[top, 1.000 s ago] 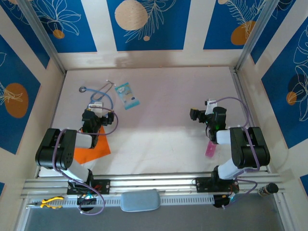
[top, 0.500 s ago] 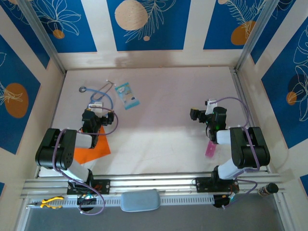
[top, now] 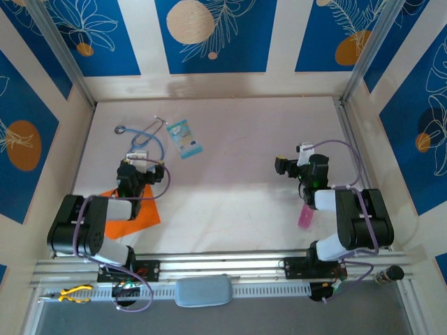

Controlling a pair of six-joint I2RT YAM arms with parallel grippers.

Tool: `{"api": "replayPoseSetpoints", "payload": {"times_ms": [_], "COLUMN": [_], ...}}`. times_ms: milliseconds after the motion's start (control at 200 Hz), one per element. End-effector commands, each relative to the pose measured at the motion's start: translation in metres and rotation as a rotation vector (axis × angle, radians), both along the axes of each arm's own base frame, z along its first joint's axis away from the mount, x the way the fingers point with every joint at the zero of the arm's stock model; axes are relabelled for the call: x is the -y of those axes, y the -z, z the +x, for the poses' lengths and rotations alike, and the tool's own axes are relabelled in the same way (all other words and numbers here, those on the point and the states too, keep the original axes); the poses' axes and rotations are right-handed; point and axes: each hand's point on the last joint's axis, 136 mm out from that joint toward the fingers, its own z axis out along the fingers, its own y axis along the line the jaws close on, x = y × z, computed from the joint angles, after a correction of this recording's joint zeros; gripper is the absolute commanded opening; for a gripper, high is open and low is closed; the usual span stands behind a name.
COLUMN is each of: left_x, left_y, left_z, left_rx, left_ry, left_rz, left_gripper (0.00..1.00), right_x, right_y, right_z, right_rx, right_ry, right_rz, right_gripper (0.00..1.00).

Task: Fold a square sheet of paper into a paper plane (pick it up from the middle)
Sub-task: Move the square sheet of paper to the center of the table.

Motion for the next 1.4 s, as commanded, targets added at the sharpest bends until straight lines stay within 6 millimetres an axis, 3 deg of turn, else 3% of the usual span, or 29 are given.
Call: {"api": "replayPoseSetpoints", "payload": {"times_ms": [0, 90, 180, 265, 485, 700, 905, 1396], "left_x": [-0.013, -0.043, -0.077, -0.079, -0.055, -0.05, -0.042, -0.036], "left_y": [-0.024, -0.031, -0.032, -0.027, 0.023, 0.048, 0.075, 0.091], "left_z": [0.001, -0.004, -0.027, -0.052, -0.096, -0.109, -0.116, -0.126], "left_rx": [-0.013, -0.107, -0.305, -0.508, -0.758, -0.826, -0.994, -1.064], "left_ry": [-0.076, -0.296, -0.578, -0.658, -0.648, -0.657, -0.636, -0.645], "left_rz": [-0.021, -0.083, -0.14, -0.16, -0.33, -0.386, -0.426, -0.448], "left_gripper": [1.0, 1.0, 1.0, 1.0, 1.0, 1.0, 1.0, 1.0], "right_x": [-0.004, -0.008, -0.012, -0.02, -0.088, -0.134, -0.162, -0.166], "right_y": [-0.03, -0.048, -0.071, -0.089, -0.108, -0.087, -0.07, -0.055], "right_z": [0.005, -0.002, -0.012, -0.026, -0.059, -0.085, -0.106, -0.119], "right_rx": [-0.027, -0.086, -0.17, -0.293, -0.46, -0.569, -0.656, -0.71], "right_ry": [-0.006, 0.006, 0.061, 0.097, -0.22, -0.267, -0.312, -0.218], "right_rz": [0.028, 0.07, 0.202, 0.374, 0.66, 0.54, 0.492, 0.481], "right_gripper": [0.99, 0.99, 0.99, 0.99, 0.99, 0.99, 0.99, 0.99]}}
